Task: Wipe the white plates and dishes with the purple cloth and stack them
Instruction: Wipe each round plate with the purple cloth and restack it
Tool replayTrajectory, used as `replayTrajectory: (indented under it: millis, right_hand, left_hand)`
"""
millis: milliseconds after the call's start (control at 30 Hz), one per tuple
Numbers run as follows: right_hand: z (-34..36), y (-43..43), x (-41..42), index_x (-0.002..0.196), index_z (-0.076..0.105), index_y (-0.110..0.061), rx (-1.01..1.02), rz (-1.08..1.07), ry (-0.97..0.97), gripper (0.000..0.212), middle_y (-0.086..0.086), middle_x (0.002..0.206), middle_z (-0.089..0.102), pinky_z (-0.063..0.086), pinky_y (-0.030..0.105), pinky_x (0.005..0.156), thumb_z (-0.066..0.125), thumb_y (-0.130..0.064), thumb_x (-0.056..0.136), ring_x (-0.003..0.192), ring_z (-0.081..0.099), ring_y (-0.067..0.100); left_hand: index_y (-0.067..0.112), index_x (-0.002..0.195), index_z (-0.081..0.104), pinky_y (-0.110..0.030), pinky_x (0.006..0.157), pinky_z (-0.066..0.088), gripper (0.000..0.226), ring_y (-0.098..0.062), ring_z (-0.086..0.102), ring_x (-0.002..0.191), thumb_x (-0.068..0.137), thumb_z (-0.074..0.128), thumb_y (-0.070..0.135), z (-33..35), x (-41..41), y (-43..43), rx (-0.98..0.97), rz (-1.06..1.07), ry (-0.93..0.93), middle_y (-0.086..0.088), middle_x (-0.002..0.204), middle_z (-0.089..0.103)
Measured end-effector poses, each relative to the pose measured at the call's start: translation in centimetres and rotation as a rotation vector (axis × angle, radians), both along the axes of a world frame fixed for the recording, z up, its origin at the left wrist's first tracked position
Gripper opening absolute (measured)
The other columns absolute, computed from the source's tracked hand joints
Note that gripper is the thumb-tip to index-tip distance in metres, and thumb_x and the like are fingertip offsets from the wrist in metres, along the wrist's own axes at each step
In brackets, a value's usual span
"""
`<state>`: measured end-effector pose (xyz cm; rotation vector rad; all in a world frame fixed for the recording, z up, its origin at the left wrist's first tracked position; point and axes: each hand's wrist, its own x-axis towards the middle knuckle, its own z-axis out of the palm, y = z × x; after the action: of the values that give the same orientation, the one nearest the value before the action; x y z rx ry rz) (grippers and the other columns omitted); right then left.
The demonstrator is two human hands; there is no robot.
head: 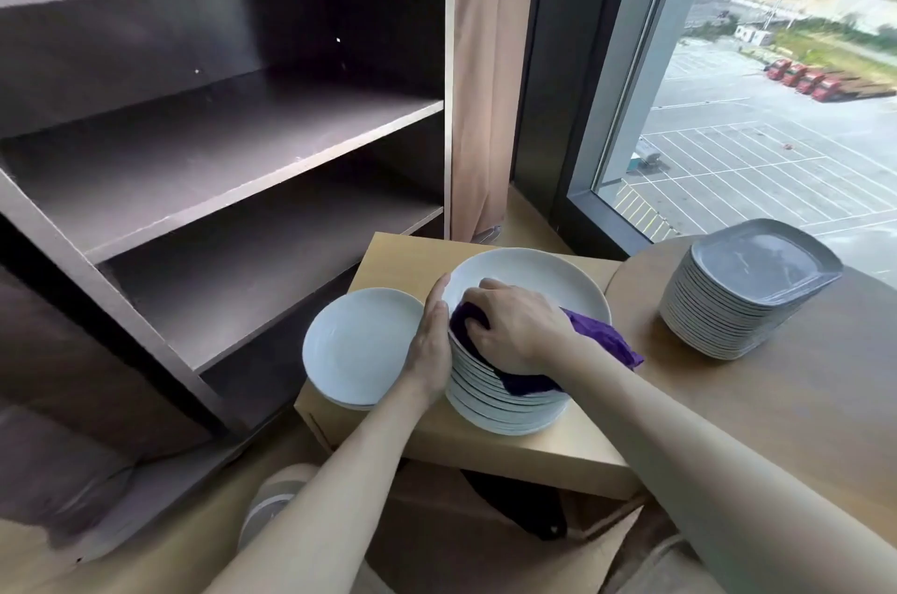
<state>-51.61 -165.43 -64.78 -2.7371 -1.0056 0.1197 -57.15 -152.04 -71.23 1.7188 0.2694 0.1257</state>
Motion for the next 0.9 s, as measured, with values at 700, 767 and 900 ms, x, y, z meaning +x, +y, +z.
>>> replayTrajectory:
  millis: [700,767,900]
  right_hand:
    - [-0.3,-4.8,5.6,0.124,0.055,-0.024,-0.329,-0.130,-0.362,0.033,0.008,0.117,0.054,0.034,0.042,0.078,0.036,-0.044,0.104,0.103,0.056,0.032]
    - [0.2,-6.0,4.9,0.123,0.053,-0.026,-0.346,-0.120,-0.284,0.033,0.008,0.117,0.054,0.034,0.040,0.075,0.035,-0.046,0.103,0.100,0.056,0.032]
    - [1.4,-6.4,2.8,0.121,0.052,-0.031,-0.318,-0.054,-0.053,0.028,0.002,0.106,0.049,0.038,0.039,0.071,0.039,-0.047,0.102,0.088,0.052,0.026]
  left_hand:
    - [0.034,0.161,0.022,-0.013,0.109,0.022,0.049,0.004,0.027,0.140,0.113,0.025,0.025,0.5,-0.6,-0.4,0.142,-0.005,-0.014,0.013,0.165,0.027]
    - [0.033,0.161,0.022,-0.018,0.113,0.023,0.048,-0.001,0.027,0.145,0.113,0.025,0.026,0.3,-0.5,-0.4,0.143,-0.006,-0.020,0.012,0.166,0.027]
    - [0.036,0.159,0.022,-0.010,0.108,0.023,0.047,0.003,0.027,0.141,0.113,0.024,0.026,0.1,-0.5,-0.5,0.143,-0.004,-0.029,0.012,0.165,0.027]
